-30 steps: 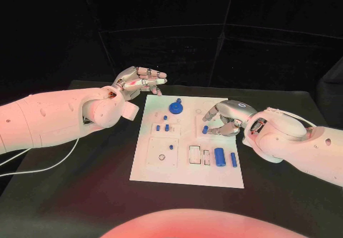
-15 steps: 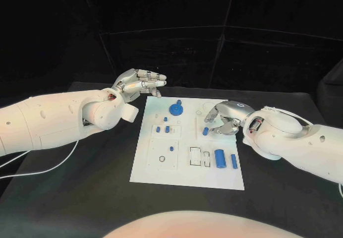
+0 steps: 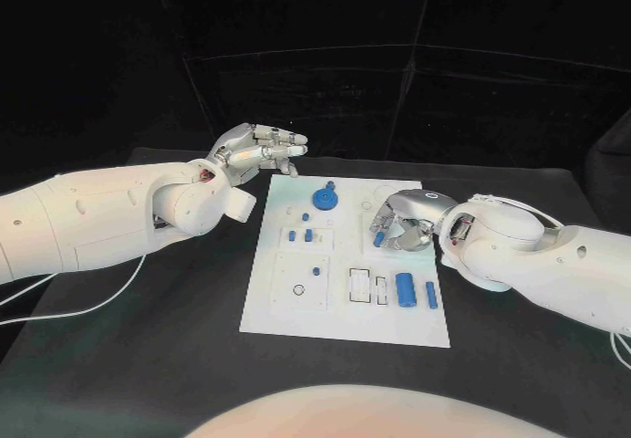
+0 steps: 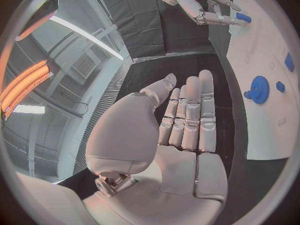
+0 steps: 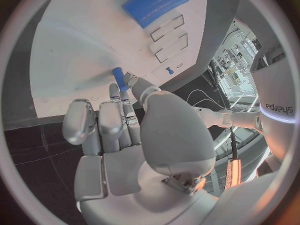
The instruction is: Assemble the parts on the task board
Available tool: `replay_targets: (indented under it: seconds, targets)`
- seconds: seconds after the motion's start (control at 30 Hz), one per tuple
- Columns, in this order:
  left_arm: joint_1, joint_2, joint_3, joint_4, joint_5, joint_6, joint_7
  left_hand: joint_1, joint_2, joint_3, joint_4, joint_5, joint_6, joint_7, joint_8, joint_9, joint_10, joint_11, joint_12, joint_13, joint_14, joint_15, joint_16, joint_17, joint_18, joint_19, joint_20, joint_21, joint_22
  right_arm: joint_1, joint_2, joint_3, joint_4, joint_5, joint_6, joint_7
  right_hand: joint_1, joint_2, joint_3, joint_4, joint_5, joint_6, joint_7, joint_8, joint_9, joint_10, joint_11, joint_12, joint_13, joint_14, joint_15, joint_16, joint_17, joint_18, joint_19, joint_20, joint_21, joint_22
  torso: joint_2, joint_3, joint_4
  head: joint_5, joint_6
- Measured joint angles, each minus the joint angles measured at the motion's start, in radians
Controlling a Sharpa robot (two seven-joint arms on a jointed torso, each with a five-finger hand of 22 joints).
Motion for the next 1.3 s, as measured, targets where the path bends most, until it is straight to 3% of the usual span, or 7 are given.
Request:
replay_targets:
  seconds: [0.43,0.83,1.3]
  targets:
    - [0.000,0.001,0.000,-0.001,0.000,0.001,0.000,0.000,0.000,0.000,0.000,0.000,0.000,0.000,0.000,0.000,0.000,0.000,0.000,0.000,0.000,0.000,0.000,0.000,0.000,0.000,0.000,0.000,0.000,-0.001,0.014,0.000,-0.016,-0.004,0.023,0.002,0.015,0.025,0.080,-0.011,-0.023,0.100,0.000,0.031,0.011,0.094,-0.013,-0.010,0.002,0.000,-0.007,0.015,0.014,0.000,0.016,-0.009,0.017,0.027,0.000,0.0003,0.0000,-0.001,-0.006]
    - [0.000,0.000,0.000,-0.001,0.000,0.001,-0.001,0.005,0.005,-0.003,-0.003,0.000,0.000,0.000,0.000,0.000,0.000,0.000,0.000,0.000,0.000,0.000,0.000,-0.003,0.000,0.000,0.000,0.000,-0.002,-0.006,0.021,-0.002,-0.017,-0.027,-0.010,-0.015,0.002,0.040,0.097,0.000,-0.036,0.139,-0.011,0.044,0.012,0.131,-0.025,-0.017,0.007,0.000,-0.014,0.026,0.027,0.000,0.029,-0.017,0.026,0.046,0.000,-0.0001,0.0000,-0.004,-0.011]
    - [0.000,-0.002,0.000,-0.004,0.000,0.002,-0.002,0.005,0.005,-0.003,-0.003,0.000,0.000,0.000,0.000,0.000,0.000,0.000,0.000,0.000,0.000,0.000,0.000,-0.003,0.000,0.000,0.000,0.000,-0.001,-0.004,-0.064,0.001,0.095,0.003,-0.098,-0.013,-0.010,0.041,0.100,0.003,-0.038,0.139,-0.011,0.043,0.016,0.138,-0.025,-0.028,0.007,-0.004,-0.018,0.025,0.029,0.000,0.032,-0.017,0.026,0.051,-0.002,-0.0005,-0.0004,-0.004,-0.012]
